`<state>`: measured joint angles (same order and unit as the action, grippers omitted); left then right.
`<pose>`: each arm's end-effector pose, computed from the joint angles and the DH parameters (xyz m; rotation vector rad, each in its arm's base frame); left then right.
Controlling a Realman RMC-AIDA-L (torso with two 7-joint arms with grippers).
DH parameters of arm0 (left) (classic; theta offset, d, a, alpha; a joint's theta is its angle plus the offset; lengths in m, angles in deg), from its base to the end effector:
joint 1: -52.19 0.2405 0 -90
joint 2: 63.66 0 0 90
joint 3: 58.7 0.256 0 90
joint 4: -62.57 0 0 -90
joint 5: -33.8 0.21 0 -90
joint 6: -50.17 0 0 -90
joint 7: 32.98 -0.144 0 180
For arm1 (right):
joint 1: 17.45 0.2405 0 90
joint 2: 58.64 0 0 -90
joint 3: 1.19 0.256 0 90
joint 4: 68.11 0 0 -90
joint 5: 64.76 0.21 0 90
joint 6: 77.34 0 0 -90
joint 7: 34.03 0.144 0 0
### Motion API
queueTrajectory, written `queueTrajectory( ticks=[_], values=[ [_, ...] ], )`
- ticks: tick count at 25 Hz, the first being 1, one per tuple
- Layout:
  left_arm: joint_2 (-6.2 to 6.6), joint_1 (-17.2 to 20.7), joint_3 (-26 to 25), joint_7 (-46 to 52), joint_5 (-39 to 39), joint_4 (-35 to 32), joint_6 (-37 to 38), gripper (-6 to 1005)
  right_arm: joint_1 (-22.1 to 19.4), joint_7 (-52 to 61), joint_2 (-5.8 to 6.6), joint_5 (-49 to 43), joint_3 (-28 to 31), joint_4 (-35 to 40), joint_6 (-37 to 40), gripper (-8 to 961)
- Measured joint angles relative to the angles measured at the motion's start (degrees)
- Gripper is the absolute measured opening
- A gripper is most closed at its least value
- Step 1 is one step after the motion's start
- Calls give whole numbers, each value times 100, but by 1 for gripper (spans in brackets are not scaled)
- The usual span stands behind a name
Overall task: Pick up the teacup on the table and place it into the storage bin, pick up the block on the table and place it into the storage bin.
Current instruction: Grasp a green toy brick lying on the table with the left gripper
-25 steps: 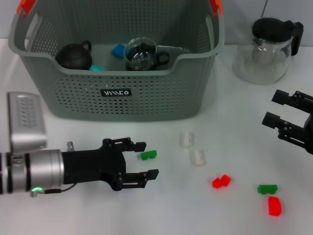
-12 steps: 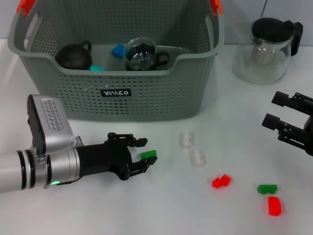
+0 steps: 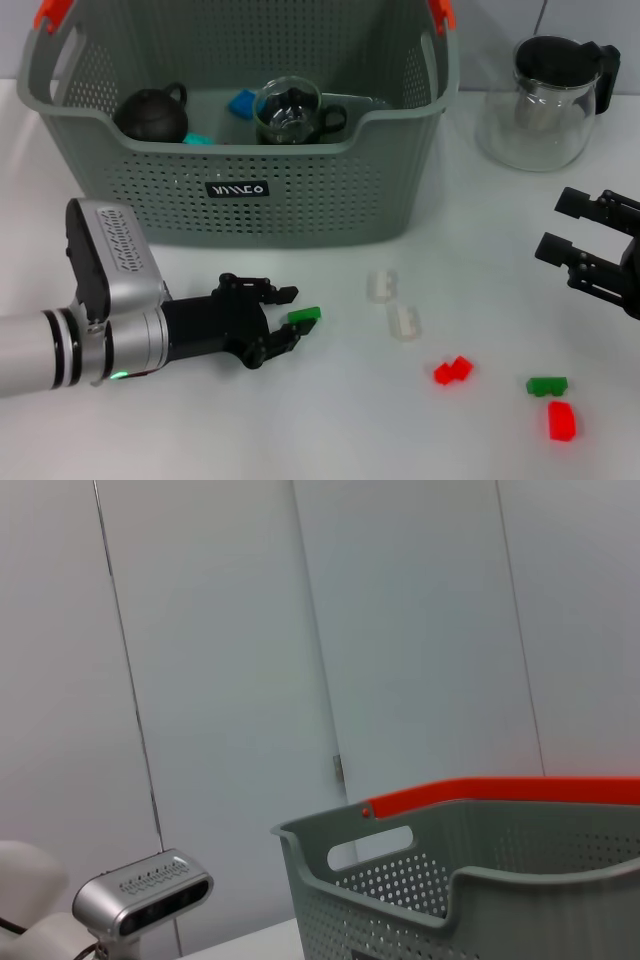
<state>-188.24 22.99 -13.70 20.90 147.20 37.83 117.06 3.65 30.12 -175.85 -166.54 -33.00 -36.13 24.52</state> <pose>-0.2896 0.3120 -0.0883 -2.6801 -0.3949 -0.4056 0.2911 0.2782 0.0356 -2.4813 0.4583 1.0697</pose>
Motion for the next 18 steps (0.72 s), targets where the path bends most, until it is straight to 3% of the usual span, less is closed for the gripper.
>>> queueTrajectory(
  ticks=[10, 18],
  values=[
    [-3, -38, 0, -1, 20, 129, -157, 350, 14, 2, -3, 0, 0, 2, -3, 684],
    [-3, -103, 1, 136, 56, 133, -258, 345, 4, 8, 5, 0, 0, 2, -7, 682]
  ],
)
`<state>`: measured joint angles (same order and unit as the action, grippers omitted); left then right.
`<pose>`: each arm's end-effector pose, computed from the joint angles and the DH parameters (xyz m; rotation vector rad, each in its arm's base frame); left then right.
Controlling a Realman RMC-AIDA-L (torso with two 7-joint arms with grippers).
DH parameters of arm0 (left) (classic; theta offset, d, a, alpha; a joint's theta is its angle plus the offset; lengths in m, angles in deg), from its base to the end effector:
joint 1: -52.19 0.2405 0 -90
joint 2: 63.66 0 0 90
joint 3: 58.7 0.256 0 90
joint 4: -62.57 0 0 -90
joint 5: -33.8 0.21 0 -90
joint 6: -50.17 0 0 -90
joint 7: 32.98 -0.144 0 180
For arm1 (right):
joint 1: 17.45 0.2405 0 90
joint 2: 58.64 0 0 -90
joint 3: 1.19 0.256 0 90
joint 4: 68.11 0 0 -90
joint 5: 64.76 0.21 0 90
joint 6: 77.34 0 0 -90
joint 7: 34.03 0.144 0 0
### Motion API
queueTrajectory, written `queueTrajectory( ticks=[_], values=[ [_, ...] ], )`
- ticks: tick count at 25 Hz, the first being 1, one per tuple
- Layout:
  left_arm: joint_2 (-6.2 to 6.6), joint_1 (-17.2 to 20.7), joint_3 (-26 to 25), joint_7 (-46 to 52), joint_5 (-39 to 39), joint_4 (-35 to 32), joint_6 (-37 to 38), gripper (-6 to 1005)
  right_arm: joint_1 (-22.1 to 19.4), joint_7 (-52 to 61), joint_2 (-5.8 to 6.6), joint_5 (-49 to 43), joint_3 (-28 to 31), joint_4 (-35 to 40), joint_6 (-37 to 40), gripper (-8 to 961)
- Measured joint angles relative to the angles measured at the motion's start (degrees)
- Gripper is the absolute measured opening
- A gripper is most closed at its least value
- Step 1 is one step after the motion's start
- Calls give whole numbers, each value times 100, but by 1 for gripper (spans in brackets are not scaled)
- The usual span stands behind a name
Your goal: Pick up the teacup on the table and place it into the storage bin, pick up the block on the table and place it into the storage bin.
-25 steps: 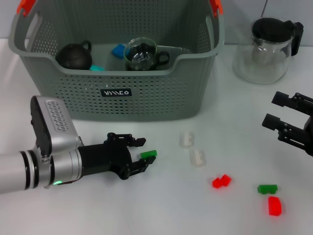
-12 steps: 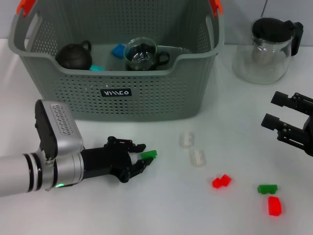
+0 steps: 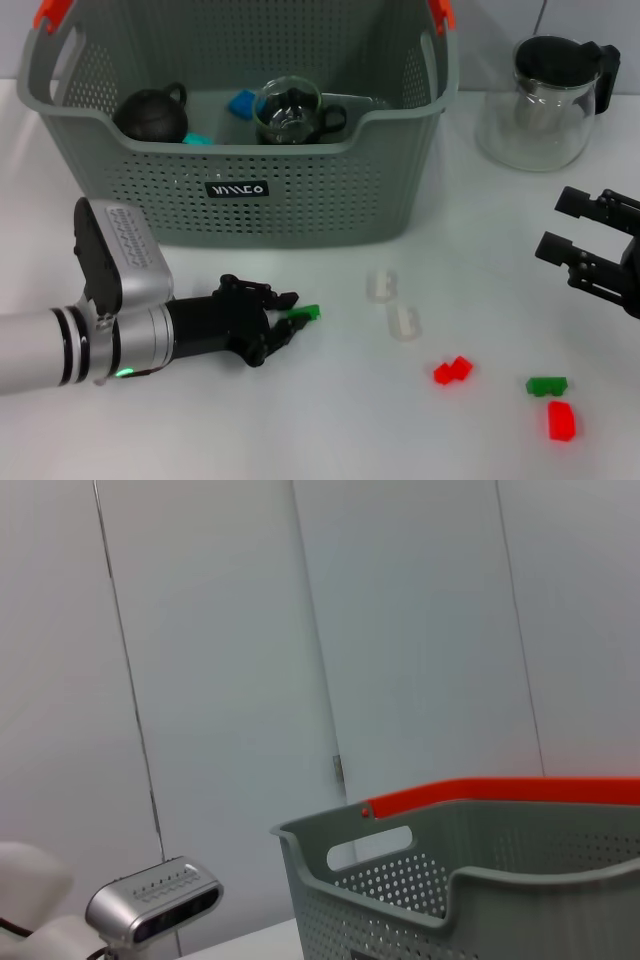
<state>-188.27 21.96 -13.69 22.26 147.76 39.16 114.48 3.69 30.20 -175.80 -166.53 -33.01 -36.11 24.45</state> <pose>-0.2908 0.3155 -0.0930 -2.6740 -0.4362 -0.3707 0.2911 0.2786 0.0360 -2.4812 0.4590 1.0681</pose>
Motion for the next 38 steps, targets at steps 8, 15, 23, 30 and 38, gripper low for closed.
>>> queueTrajectory(
  ticks=[8, 15, 23, 30, 38],
  values=[
    [16, -38, 172, 187, 7, -29, -19, 177, -4, -1, 0, 0, 0, 0, -1, 680],
    [60, 327, 101, 872, 2, -892, 942, 150, -13, 20, 0, 0, 16, 18, 33, 678],
    [365, 654, -810, 2130, 41, -1975, 2911, 122, -13, 30, 0, 0, 44, 17, 43, 676],
    [559, 554, -1598, 2600, 34, -2193, 3935, 107, -13, 18, 0, 0, 45, 8, 43, 674],
    [541, 480, -1630, 2727, -103, -2221, 3980, 116, -13, 22, 0, 0, 44, 9, 51, 672]
  ],
)
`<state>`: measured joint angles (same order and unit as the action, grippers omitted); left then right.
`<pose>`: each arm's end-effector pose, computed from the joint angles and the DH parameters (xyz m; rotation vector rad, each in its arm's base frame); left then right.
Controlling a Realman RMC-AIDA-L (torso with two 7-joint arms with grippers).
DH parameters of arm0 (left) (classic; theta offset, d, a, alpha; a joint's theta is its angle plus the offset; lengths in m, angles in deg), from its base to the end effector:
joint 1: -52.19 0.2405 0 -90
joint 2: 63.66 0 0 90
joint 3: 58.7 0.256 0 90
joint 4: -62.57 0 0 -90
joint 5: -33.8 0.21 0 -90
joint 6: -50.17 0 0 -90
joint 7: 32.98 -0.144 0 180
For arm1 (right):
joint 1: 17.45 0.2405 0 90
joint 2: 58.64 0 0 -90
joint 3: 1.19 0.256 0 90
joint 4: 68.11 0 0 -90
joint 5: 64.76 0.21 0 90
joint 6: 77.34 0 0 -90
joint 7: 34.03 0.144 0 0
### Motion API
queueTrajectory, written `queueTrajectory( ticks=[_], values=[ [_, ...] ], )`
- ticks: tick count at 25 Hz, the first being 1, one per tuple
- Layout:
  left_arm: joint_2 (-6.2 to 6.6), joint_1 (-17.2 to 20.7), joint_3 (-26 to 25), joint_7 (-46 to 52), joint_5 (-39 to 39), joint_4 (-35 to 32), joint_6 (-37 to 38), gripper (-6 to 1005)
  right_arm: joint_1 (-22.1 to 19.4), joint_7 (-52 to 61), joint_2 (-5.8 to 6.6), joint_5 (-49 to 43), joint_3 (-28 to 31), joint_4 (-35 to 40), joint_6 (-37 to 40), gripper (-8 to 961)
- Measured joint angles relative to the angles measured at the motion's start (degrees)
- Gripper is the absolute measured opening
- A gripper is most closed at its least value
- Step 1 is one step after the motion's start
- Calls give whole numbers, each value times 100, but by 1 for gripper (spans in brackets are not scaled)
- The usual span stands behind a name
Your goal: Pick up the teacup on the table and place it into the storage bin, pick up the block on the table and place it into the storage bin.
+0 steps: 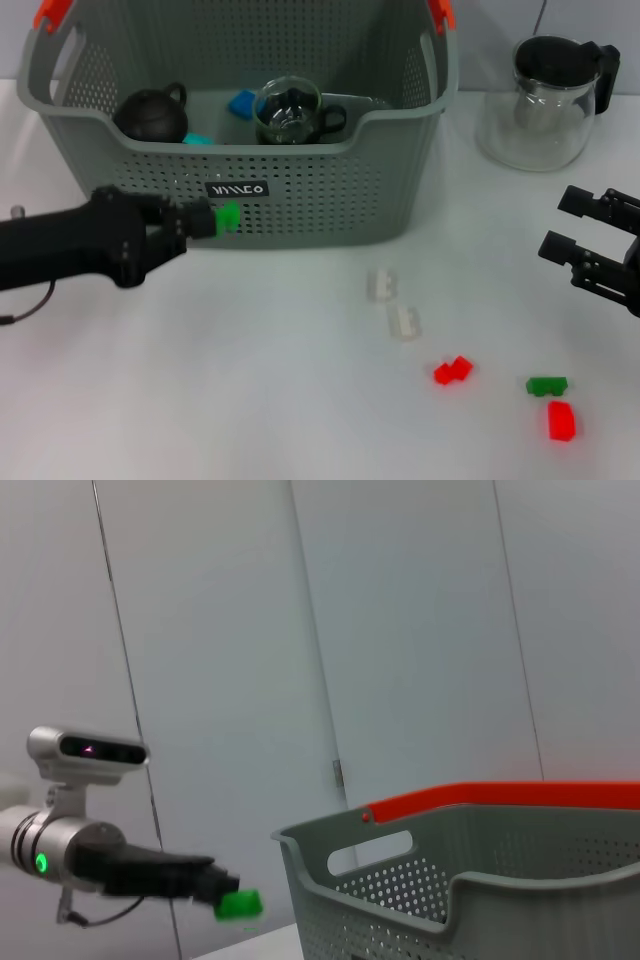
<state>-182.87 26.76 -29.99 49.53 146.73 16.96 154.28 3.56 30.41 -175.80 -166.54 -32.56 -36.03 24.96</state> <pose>-0.2689 0.2990 0.0495 -2.6443 -0.6289 -0.9284 0.2913 0.2774 0.0374 -2.4765 0.4612 1.0776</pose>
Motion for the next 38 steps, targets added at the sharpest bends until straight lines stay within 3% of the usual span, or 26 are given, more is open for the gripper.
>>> queueTrajectory(
  ticks=[9, 15, 19, 22, 27, 31, 35, 38],
  values=[
    [201, -728, -147, 1350, -434, -234, -106, 156, -17, -14, 0, 0, 0, -10, 9, 670],
    [369, -1345, -59, 2184, -488, -500, -854, 182, -25, 0, -17, 0, -2, -9, 50, 668],
    [542, -1682, 598, 2574, -288, -513, -1791, 200, -29, 4, -20, 0, -3, -9, 63, 667],
    [586, -1891, 1329, 2966, 251, -527, -2693, 213, -33, 2, -28, 0, -10, -9, 63, 666],
    [425, -2097, 2271, 3845, 1562, -572, -4047, 236, -17, 3, -36, -1, -28, -9, 63, 665],
    [257, -2104, 2475, 4135, 2073, -679, -4334, 253, -16, 5, -35, -1, -30, -9, 58, 664],
    [28, -1746, 2133, 4133, 1611, -1451, -4195, 306, -10, 12, -30, 0, -34, -9, 58, 663],
    [-126, -1139, 1685, 3568, 325, -2088, -3609, 373, -23, 32, -36, 0, -21, -9, 63, 662]
  ],
)
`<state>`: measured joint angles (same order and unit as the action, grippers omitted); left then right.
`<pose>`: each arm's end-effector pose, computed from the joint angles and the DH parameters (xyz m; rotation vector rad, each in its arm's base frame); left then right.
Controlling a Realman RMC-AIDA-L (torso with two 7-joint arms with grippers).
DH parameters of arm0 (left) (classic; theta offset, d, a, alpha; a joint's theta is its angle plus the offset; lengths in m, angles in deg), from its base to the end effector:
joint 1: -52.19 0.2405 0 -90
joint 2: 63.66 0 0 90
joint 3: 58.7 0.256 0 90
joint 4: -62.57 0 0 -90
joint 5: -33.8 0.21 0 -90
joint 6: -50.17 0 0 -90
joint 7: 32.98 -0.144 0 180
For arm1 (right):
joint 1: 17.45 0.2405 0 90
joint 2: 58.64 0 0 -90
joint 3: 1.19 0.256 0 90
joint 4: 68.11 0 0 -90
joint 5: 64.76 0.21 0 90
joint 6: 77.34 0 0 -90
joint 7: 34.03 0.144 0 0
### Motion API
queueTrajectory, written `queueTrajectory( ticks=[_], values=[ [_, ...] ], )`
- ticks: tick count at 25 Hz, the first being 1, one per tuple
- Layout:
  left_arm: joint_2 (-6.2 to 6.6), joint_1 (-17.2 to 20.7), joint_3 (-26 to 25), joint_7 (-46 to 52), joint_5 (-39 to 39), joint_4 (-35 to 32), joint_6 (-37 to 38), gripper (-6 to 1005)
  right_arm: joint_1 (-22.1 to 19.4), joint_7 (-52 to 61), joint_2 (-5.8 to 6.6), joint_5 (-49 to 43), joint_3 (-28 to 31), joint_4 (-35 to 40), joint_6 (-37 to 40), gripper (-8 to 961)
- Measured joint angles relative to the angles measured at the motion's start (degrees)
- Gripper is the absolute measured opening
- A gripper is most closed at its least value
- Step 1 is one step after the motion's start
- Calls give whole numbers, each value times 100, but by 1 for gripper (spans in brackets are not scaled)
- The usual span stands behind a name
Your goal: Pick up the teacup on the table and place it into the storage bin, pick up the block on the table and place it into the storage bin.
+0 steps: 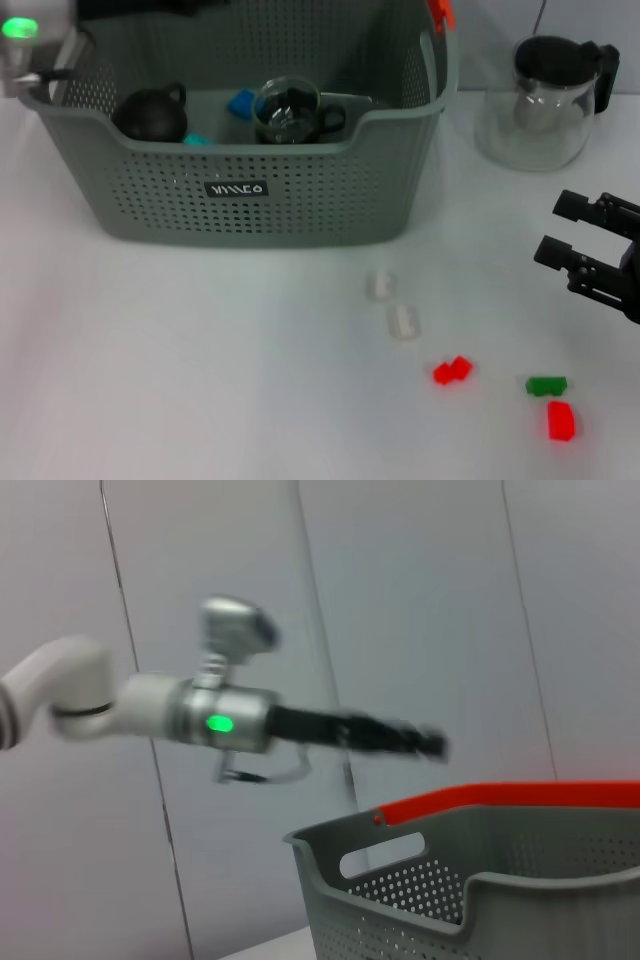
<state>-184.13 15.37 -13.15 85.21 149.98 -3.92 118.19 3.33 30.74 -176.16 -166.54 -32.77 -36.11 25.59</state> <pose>-0.1702 0.4271 0.0881 -2.2779 -0.7692 -0.6688 0.2900 0.2744 0.0345 -2.4834 0.4721 1.0967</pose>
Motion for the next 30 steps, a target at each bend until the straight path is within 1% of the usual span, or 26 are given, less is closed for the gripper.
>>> queueTrajectory(
  ticks=[1, 3, 4, 6, 7, 9, 11, 13, 14, 15, 16, 19, 20, 23, 25, 26, 27, 28, 29, 30],
  values=[
    [-23, 323, -232, -418, -791, -85, 471, 395, -7, 13, 0, 0, 9, 0, 1, 662],
    [55, 716, -522, -1100, -1880, 116, 1426, 440, -24, 40, 6, 0, 19, 0, 3, 661],
    [99, 865, -635, -1369, -2234, 297, 1878, 462, -29, 49, 16, 0, 20, 0, 3, 661],
    [162, 1085, -1011, -1935, -2616, 684, 2764, 524, -36, 102, 29, 0, 21, 9, 2, 661],
    [157, 1215, -1245, -2349, -2636, 864, 3197, 565, -37, 154, 32, 0, 22, 20, -6, 660],
    [88, 1454, -1475, -3097, -2386, 1041, 3640, 645, -26, 269, 33, -7, 12, 41, -27, 660],
    [-79, 1759, -1469, -3911, -1645, 1100, 3742, 726, 1, 324, 33, -52, -1, 51, -32, 659],
    [-261, 1985, -1411, -4474, -951, 1230, 3639, 727, 38, 461, 41, -141, -12, 109, -20, 659],
    [-318, 2050, -1392, -4654, -719, 1333, 3566, 727, 56, 586, 43, -228, -20, 175, -17, 658],
    [-346, 2093, -1395, -4793, -532, 1499, 3469, 728, 78, 781, 47, -352, -33, 286, -17, 658],
    [-367, 2125, -1396, -4912, -366, 1693, 3366, 728, 103, 986, 51, -511, -43, 418, -14, 658],
    [-344, 2123, -1463, -5044, -149, 2180, 3070, 725, 202, 1723, 45, -1149, -48, 981, 106, 657],
    [-334, 2112, -1488, -5049, -116, 2256, 3008, 725, 260, 2135, 42, -1425, -49, 1298, 207, 657],
    [-332, 2094, -1509, -5060, -55, 2307, 2962, 723, 433, 3483, 61, -2077, -55, 2232, 489, 656],
    [-332, 2068, -1513, -5063, -27, 2319, 2959, 723, 578, 4352, 105, -2520, -106, 2831, 637, 656],
    [-332, 2040, -1515, -5066, -5, 2332, 2957, 723, 673, 4740, 134, -2825, -178, 3166, 715, 655],
    [-334, 2016, -1517, -5067, 15, 2343, 2954, 723, 846, 5082, 155, -3439, -380, 3681, 861, 655],
    [-334, 2016, -1517, -5067, 15, 2343, 2954, 723, 936, 5174, 151, -3739, -485, 3887, 923, 655],
    [-336, 1997, -1517, -5068, 28, 2350, 2951, 723, 936, 5174, 151, -3739, -485, 3887, 923, 655],
    [-348, 1944, -1518, -5062, 67, 2357, 2947, 723, 1053, 5227, 124, -4096, -636, 4076, 1001, 654]
  ],
)
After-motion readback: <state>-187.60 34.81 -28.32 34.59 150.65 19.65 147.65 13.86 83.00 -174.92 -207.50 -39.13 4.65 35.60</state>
